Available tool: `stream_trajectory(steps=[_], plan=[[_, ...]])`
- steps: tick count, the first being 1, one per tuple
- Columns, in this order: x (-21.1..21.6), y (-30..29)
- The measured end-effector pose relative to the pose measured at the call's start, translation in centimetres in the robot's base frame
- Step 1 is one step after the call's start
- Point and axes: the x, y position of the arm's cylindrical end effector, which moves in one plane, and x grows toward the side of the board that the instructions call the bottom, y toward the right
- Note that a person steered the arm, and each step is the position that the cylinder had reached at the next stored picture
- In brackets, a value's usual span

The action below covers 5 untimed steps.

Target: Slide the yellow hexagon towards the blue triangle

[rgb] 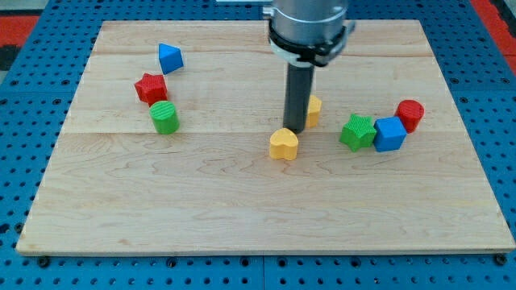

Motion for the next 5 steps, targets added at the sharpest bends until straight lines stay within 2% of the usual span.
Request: stream_trajectory(steps=[1,2,3,5], plan=[[0.6,1.6],[4.4,3.3],[1.5,5.5],[-1.5,0.1]])
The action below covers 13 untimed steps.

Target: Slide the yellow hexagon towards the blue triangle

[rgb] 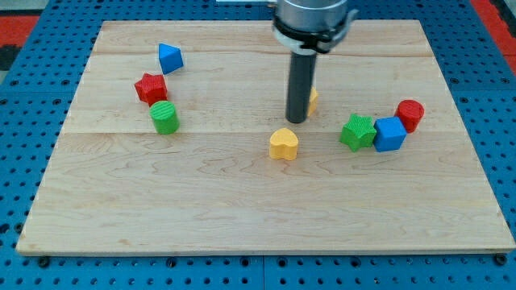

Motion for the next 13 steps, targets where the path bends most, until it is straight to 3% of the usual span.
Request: stream_trajectory(steps=[1,2,3,4,5,6,7,8,10,11,12,13], plan=[[-2.4,-0.1],[2.0,0.2],[0.5,3.7],[-2.3,2.1],[-2.6,-1.9],[-1.8,-2.3],[-0.4,4.5],[-4.1,7.0],[-5.2,-4.6],[-4.7,-5.8],[-5.0,-1.9],[-8.6,-1.3]])
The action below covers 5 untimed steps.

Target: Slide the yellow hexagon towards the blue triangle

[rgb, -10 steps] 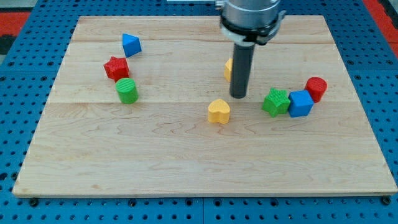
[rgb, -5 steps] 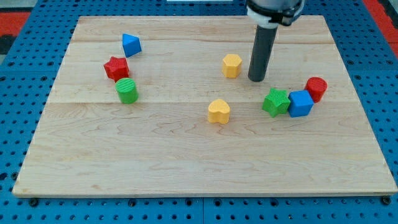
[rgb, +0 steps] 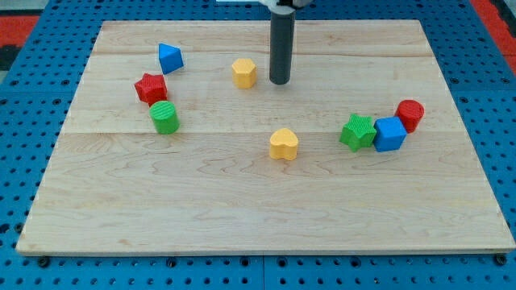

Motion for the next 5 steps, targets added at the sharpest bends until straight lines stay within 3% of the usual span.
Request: stream_trajectory(steps=[2,3,4,5], plan=[[1.0,-8.3],[5.8,-7.5],[9.4,-11.6],[9.4,-13.8]])
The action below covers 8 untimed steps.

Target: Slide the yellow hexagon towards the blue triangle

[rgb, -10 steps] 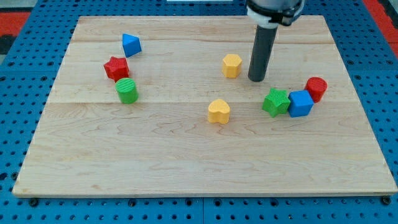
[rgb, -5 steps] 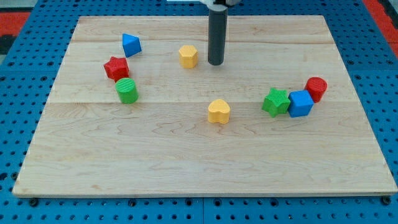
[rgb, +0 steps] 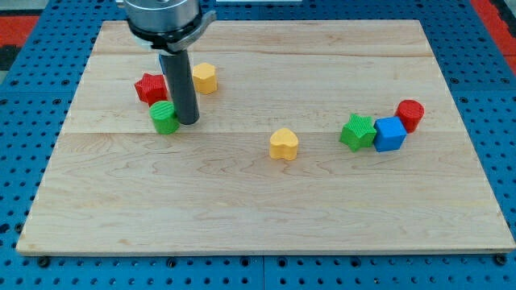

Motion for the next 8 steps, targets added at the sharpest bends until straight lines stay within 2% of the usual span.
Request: stream_trajectory(steps=[4,8], plan=[[-0.7,0.5],[-5.5,0.9]])
